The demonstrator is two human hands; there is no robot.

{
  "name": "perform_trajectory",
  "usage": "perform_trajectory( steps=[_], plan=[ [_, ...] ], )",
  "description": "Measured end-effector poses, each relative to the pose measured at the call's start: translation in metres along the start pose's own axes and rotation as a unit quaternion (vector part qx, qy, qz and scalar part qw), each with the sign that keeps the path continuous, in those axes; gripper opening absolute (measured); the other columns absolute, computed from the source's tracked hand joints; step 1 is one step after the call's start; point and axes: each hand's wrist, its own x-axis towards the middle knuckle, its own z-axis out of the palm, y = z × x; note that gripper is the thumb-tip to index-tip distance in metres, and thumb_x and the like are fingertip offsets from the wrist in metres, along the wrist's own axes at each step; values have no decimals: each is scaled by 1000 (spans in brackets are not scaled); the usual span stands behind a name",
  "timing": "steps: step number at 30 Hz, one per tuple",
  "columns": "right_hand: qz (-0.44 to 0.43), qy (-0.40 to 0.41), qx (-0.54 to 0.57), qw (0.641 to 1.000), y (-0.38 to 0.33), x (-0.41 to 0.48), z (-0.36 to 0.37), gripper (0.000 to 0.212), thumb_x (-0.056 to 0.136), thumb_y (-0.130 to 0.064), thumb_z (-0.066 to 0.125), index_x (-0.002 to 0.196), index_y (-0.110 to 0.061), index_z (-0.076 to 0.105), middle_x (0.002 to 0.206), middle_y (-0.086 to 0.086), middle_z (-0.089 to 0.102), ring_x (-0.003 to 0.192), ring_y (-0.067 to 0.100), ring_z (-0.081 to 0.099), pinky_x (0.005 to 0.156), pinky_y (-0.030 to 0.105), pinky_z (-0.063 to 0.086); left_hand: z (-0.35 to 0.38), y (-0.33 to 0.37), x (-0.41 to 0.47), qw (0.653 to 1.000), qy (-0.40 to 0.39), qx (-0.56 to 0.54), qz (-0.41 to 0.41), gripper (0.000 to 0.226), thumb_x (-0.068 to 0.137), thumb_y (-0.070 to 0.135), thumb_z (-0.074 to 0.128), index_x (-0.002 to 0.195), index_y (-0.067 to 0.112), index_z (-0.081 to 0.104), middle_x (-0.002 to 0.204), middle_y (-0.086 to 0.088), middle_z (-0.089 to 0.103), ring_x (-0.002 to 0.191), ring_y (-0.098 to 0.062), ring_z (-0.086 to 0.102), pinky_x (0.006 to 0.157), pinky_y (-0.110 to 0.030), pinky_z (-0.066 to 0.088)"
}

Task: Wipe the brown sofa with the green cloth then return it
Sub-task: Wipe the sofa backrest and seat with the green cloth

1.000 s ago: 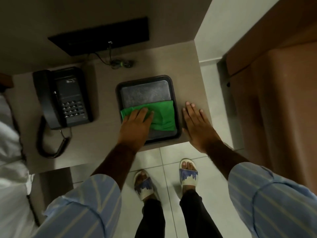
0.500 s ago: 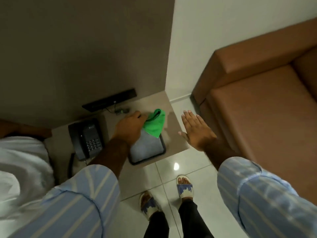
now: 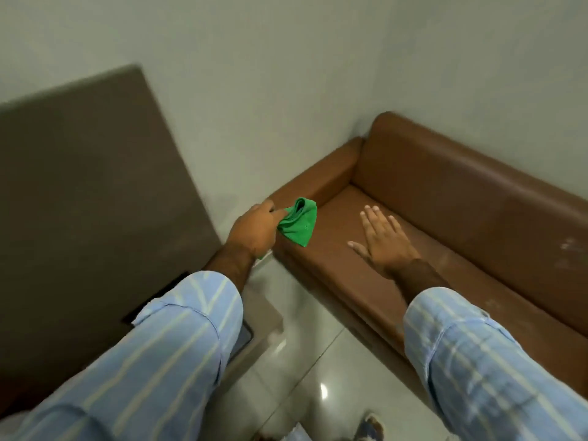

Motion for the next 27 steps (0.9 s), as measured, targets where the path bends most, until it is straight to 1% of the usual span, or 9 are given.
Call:
perform_trajectory(
  steps=[3,6,10,14,17,20,24,27],
  plan=[
    [70,34,4,997,63,-56,-21,84,110,-61,33,171,-6,11,181,11,5,168,24,3,136,45,9,-17,73,25,998,19,-1,67,47,84,13,55,129,25,54,112,-13,54,99,-36,57,81,-45,55],
    [138,55,25,989,125,-118,-29,85,110,-61,33,171,-6,11,181,10,6,168,23,3,137,45,9,-16,161,39,993,33,-12,116,47,84,11,52,129,24,52,112,-12,54,100,-35,56,79,-48,55],
    [195,60,37,978,207,-207,-19,85,110,-62,33,171,-8,10,181,9,5,168,22,2,137,45,8,7,296,41,980,32,-33,194,51,83,8,51,132,21,48,111,-11,52,100,-34,55,77,-49,55],
    [252,54,29,966,303,-310,1,84,110,-62,32,171,-8,10,181,8,5,168,22,2,137,44,8,42,428,33,970,17,-49,239,53,79,3,52,128,19,48,109,-11,50,99,-33,52,74,-47,55],
    [281,45,11,959,369,-381,14,83,110,-62,31,171,-9,12,181,7,7,168,21,3,137,44,8,68,510,28,966,4,-52,252,58,73,-2,56,127,15,45,111,-14,48,97,-36,52,76,-47,54],
    [288,46,-5,956,425,-426,22,85,109,-65,32,171,-10,16,181,7,11,168,20,6,137,44,10,92,573,27,966,-13,-52,253,57,74,-1,59,127,15,42,112,-13,47,96,-37,52,78,-50,53],
    [272,43,-16,961,479,-441,35,85,108,-66,30,171,-10,18,180,7,12,168,20,8,136,44,11,121,628,38,968,-28,-76,236,56,75,-2,57,127,12,43,113,-15,48,98,-39,53,80,-49,52],
    [250,30,-21,968,518,-432,51,83,109,-65,29,171,-11,17,180,7,13,168,21,10,136,44,12,147,660,60,970,-28,-106,218,40,82,0,54,121,7,45,112,-17,50,95,-39,54,78,-50,50]
  ],
)
